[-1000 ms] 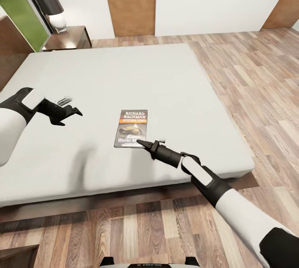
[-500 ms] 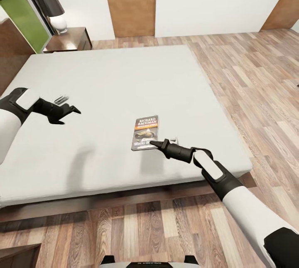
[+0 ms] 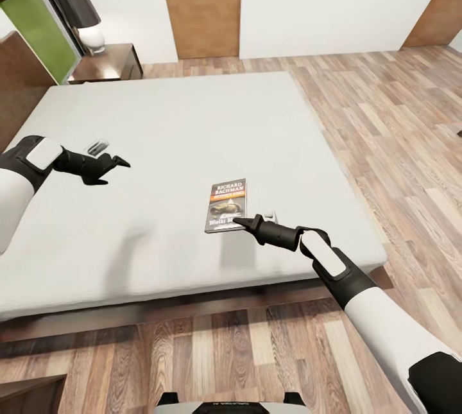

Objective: In the bedroom, move the book from the bed onto either nightstand, and place the two sandals side by side next to the bed.

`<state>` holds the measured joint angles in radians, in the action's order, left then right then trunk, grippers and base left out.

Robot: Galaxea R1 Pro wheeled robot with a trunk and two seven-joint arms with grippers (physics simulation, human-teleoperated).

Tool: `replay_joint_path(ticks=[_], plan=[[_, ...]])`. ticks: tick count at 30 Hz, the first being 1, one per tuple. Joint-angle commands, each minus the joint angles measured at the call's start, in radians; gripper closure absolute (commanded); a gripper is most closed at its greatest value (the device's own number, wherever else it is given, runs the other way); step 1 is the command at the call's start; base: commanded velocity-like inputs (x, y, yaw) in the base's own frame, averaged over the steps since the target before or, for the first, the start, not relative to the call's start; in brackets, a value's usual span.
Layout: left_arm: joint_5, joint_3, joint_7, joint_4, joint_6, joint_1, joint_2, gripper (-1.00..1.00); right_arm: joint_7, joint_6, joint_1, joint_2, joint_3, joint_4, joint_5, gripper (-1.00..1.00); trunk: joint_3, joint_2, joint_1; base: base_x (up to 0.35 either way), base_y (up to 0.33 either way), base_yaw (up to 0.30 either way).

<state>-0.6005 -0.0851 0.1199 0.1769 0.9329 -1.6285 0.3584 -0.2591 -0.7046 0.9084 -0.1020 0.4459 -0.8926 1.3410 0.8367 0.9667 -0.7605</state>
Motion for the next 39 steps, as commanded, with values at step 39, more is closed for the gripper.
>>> replay_joint_path(ticks=[39], plan=[[0.013,-0.011,0.085,-0.005,-0.124,0.120,-0.008,-1.00,-0.115,-0.004,0.000,-0.021,0.005,0.000,-0.003,1.00,-0.122,-0.273,0.149,0.000,0.000,0.000]])
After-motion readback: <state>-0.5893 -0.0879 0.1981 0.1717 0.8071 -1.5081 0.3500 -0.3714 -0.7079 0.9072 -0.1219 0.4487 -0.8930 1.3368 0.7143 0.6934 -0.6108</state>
